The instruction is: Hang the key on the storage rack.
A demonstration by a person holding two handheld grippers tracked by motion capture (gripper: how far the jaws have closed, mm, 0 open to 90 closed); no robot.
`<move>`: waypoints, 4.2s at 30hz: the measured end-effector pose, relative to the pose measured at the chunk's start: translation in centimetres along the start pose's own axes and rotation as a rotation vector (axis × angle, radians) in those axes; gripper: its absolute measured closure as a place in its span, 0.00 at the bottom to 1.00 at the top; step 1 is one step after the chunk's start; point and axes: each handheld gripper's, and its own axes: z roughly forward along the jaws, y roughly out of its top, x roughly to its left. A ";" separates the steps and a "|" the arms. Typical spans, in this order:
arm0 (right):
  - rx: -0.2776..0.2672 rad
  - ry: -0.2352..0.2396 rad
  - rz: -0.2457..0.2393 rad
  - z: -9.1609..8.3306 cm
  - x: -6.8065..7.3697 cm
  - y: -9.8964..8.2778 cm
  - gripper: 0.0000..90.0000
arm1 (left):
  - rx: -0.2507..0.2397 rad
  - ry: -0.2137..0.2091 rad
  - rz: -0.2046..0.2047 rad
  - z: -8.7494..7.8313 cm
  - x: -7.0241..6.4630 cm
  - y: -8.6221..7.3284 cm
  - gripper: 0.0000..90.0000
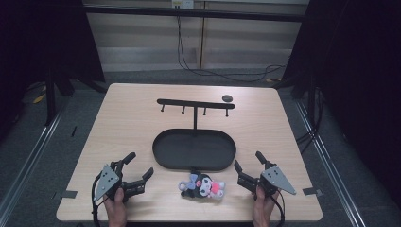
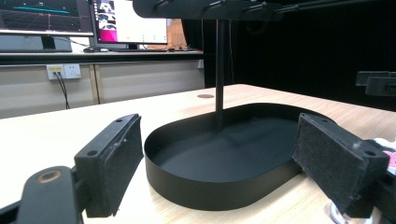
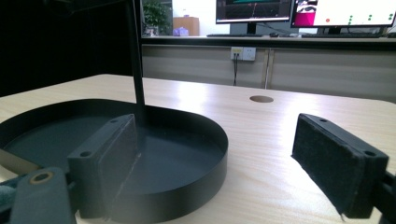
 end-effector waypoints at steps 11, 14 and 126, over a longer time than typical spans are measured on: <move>0.092 -0.103 0.032 0.9 0.0 0.3 0.17 | -0.001 0.009 -0.001 0.0 0.0 0.0 0.17; 0.233 -0.057 0.042 1.5 0.2 0.6 0.18 | -0.001 0.008 0.000 0.0 0.0 0.0 0.17; 1.379 1.002 -0.453 16.6 14.4 6.1 0.79 | -0.001 -0.006 -0.001 0.0 0.0 0.0 0.17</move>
